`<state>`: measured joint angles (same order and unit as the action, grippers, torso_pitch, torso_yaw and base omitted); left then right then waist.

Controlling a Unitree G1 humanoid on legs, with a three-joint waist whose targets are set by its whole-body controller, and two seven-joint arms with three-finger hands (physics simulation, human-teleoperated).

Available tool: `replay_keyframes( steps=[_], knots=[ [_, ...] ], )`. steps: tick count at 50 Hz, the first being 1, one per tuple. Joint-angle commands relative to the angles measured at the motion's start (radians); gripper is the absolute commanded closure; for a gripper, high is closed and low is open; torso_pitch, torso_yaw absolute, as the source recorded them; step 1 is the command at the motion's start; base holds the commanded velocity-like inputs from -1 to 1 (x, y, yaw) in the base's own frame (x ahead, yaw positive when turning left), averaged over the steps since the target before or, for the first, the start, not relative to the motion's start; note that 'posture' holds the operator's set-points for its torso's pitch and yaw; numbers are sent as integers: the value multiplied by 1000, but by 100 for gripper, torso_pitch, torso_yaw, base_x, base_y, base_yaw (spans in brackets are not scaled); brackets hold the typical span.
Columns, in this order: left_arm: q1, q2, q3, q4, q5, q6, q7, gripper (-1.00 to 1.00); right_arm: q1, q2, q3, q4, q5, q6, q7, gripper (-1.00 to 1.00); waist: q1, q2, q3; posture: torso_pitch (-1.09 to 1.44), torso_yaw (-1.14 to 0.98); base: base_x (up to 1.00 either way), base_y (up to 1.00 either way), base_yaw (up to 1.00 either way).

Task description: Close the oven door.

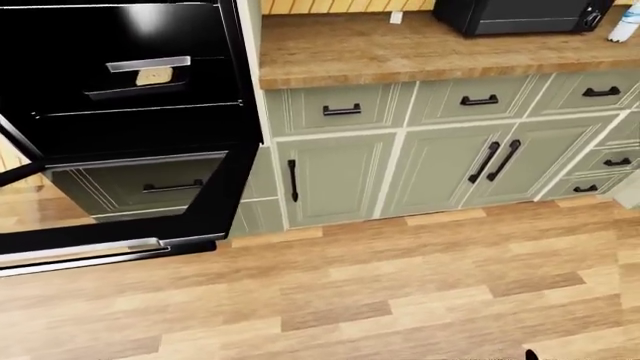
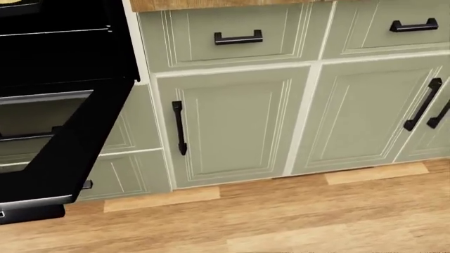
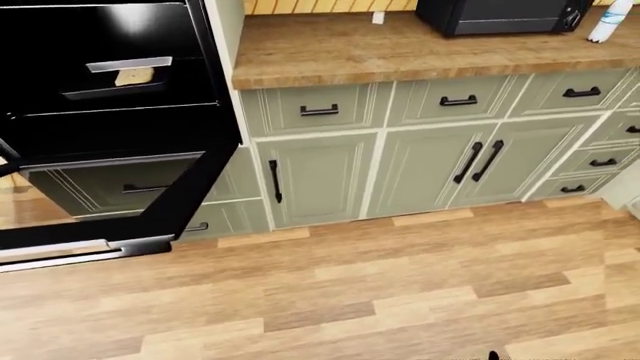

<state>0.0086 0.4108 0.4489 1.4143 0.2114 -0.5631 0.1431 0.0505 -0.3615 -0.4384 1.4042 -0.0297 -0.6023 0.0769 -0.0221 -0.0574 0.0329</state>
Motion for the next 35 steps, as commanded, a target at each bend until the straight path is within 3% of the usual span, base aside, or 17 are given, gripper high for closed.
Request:
replay_keyframes(
  steps=[1,3,7,9,11,12,14,22,24,26,27,29,31,35],
  knots=[
    [-1,40,16,-23,-13,-22,16,-100,-5,-9,-1,-13,3,-21,1,-100,0,2,-8,0,0,0,24,0],
    [-1,40,16,-24,-14,-21,16,-100,-6,-10,-2,-13,3,-20,2,-100,3,9,-11,0,0,0,24,0],
    [-2,40,16,-23,-15,-19,15,-100,-6,-10,-3,-13,3,-20,3,-100,8,55,-4,0,0,0,24,0],
    [-3,40,16,-23,-15,-18,15,-100,-6,-10,-3,-13,3,-19,3,-100,8,95,-6,0,0,0,24,0],
    [-2,40,16,-23,-15,-19,15,-100,-6,-9,-3,-13,3,-19,3,-100,15,167,-24,0,0,0,26,0],
    [-2,40,17,-24,-16,-19,14,-100,-6,-9,-2,-13,3,-20,3,-100,22,134,-19,0,0,0,26,0],
    [-3,40,17,-24,-16,-18,14,-100,-6,-9,-3,-13,3,-19,4,-100,23,127,-4,0,0,0,26,0],
    [-4,39,19,-23,-18,-14,13,-100,-5,-8,-3,-13,5,-20,4,-100,18,50,-1,0,0,0,27,0],
    [-3,39,19,-23,-17,-15,14,-100,-5,-9,-2,-13,5,-20,3,-100,18,19,0,0,0,0,28,0],
    [-3,38,20,-23,-19,-13,12,-100,-5,-9,-3,-13,6,-19,3,-100,13,-36,-13,0,0,0,29,0],
    [-3,38,21,-23,-19,-13,11,-100,-5,-9,-3,-13,7,-19,4,-100,3,15,-1,0,0,0,28,0],
    [-4,38,21,-23,-19,-12,10,-100,-5,-10,-4,-13,8,-18,5,-100,3,3,-7,0,0,0,29,0],
    [-4,38,22,-23,-20,-11,10,-100,-5,-10,-4,-13,8,-18,5,-100,1,5,-13,0,0,0,29,0],
    [-3,38,24,-24,-21,-10,8,-100,-4,-10,-4,-13,11,-19,8,-100,5,41,-2,0,0,0,32,0]
  ],
)
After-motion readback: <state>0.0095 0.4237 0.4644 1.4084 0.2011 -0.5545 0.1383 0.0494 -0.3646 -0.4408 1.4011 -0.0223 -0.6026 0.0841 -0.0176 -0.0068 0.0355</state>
